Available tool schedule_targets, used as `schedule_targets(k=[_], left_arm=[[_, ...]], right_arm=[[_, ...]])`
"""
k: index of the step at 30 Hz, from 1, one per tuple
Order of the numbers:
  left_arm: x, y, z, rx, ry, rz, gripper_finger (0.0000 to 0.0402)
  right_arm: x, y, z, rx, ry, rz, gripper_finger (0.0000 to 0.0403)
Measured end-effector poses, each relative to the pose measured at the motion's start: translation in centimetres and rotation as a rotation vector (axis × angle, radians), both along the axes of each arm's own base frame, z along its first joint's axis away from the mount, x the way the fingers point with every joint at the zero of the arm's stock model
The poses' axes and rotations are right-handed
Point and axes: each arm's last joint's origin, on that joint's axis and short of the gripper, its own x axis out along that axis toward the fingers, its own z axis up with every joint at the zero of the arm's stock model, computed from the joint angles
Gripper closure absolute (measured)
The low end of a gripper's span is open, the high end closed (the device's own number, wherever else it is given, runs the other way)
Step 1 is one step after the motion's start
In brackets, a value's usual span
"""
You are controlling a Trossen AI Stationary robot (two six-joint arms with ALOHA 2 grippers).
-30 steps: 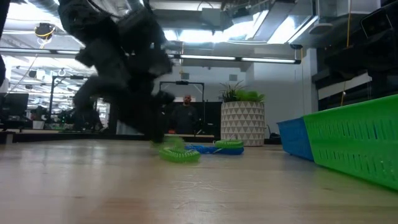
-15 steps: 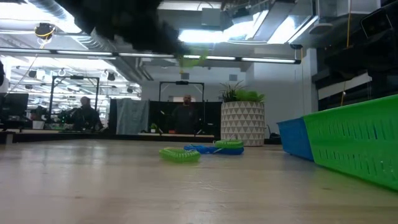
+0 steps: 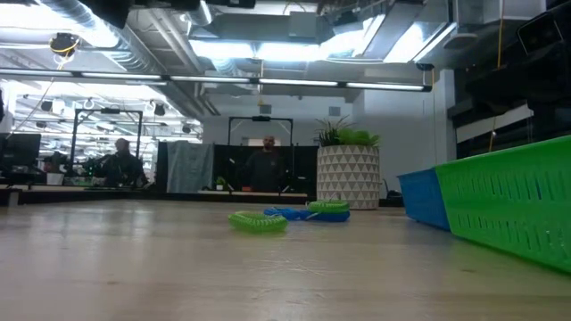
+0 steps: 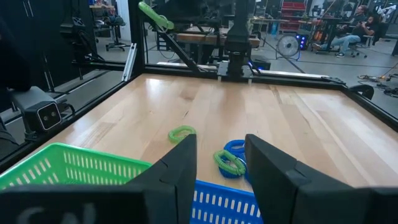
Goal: Sort spring keychains
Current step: Put the green spring keychain into the green bin
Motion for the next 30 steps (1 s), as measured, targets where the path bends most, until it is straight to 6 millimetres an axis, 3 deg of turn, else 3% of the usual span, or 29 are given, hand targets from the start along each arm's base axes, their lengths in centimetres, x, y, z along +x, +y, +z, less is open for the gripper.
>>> schedule_targets(k=[10,24,30], left_arm=[[1.4,-0.4,0.5,-0.151,-0.099,0.009,0.0382],[6.6,-1.7,-0.7,-0.236,0.030,0.027,0.0382],[8.8,-2.2,-1.4,-0.219,0.172,0.056,0.0382]], right_arm=[[0.0,0.0,0.0,0.000,0.000,0.001,0.0267],[0.0,0.0,0.0,0.000,0.000,0.001,0.0267],[0.0,0.0,0.0,0.000,-0.001,0.000,0.0267]])
